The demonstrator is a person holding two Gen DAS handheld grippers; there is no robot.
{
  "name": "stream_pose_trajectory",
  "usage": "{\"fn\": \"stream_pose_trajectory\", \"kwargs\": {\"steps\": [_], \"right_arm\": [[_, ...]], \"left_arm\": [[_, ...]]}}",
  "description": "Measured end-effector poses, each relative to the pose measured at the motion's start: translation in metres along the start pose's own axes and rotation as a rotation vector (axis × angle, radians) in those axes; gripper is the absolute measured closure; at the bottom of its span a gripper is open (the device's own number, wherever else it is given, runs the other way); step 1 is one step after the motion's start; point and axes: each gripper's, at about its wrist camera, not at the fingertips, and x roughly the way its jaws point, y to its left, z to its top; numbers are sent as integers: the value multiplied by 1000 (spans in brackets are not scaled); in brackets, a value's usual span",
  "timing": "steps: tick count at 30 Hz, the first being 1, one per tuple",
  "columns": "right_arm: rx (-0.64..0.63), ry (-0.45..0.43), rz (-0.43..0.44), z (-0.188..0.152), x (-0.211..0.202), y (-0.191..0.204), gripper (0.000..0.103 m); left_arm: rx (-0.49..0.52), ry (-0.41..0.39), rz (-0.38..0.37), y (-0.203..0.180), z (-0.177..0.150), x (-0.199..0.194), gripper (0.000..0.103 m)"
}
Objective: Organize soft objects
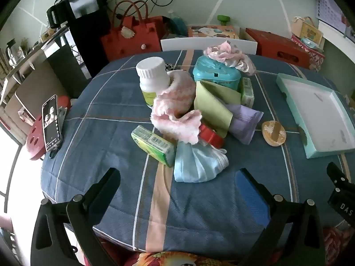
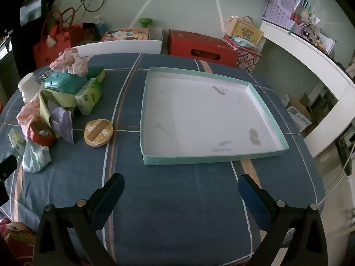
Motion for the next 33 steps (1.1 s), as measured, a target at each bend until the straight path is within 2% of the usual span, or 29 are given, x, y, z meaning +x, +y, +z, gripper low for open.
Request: {"fn": "stream_pose_trajectory", "kwargs": {"steps": [33], "right_arm": [[5,0,-4,-3,3,-4,0]], "left_arm": [[-4,-15,46,2,0,-2,0]]}}
